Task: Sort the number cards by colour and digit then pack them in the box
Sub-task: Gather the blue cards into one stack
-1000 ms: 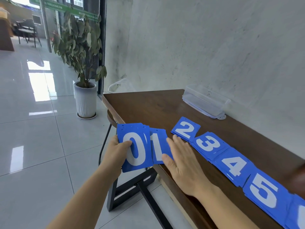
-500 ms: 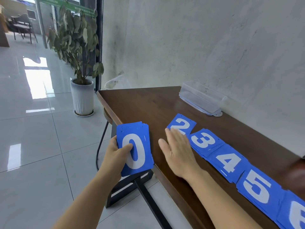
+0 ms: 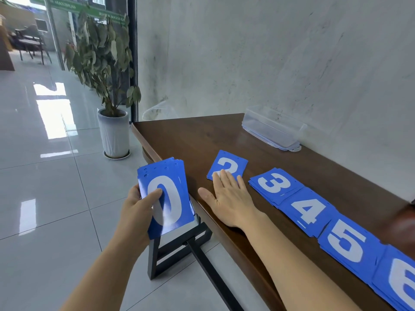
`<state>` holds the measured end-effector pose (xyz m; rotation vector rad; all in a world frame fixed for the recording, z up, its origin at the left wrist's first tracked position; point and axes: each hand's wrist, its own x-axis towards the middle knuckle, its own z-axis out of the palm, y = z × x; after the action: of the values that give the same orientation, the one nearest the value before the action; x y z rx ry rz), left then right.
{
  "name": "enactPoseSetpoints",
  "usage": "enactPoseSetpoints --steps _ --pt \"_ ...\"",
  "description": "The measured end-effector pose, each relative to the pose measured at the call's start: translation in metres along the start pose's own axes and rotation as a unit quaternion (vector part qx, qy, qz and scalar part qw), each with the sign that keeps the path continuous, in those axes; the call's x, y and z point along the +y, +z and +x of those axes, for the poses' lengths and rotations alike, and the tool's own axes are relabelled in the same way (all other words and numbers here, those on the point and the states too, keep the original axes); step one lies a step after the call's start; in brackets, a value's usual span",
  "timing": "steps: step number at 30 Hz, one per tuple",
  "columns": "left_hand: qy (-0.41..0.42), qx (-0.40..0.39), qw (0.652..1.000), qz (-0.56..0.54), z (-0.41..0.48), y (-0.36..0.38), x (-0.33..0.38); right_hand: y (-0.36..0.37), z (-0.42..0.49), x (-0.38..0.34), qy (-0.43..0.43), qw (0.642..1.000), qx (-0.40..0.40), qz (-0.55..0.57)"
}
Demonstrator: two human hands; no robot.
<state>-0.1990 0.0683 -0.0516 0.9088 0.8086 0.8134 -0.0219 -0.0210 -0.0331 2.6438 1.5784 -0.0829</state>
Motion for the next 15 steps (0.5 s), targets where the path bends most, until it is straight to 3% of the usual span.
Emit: enactPoseSetpoints --steps 4,10,15 --pt "0.002 0.004 1.000 -0.016 -0.007 -0.003 -0.002 0.000 -0.029 -0.006 -0.044 0.999 -0.002 0.016" --pt "0.004 0.009 1.000 -0.015 -0.016 0.000 -0.007 0.005 -0.068 -0.013 -0.111 0.991 0.077 -0.016" --pt "0.003 -0.014 1.000 0.002 -0.019 0.011 -0.011 0.013 -0.097 -0.019 -0.144 0.986 0.088 0.007"
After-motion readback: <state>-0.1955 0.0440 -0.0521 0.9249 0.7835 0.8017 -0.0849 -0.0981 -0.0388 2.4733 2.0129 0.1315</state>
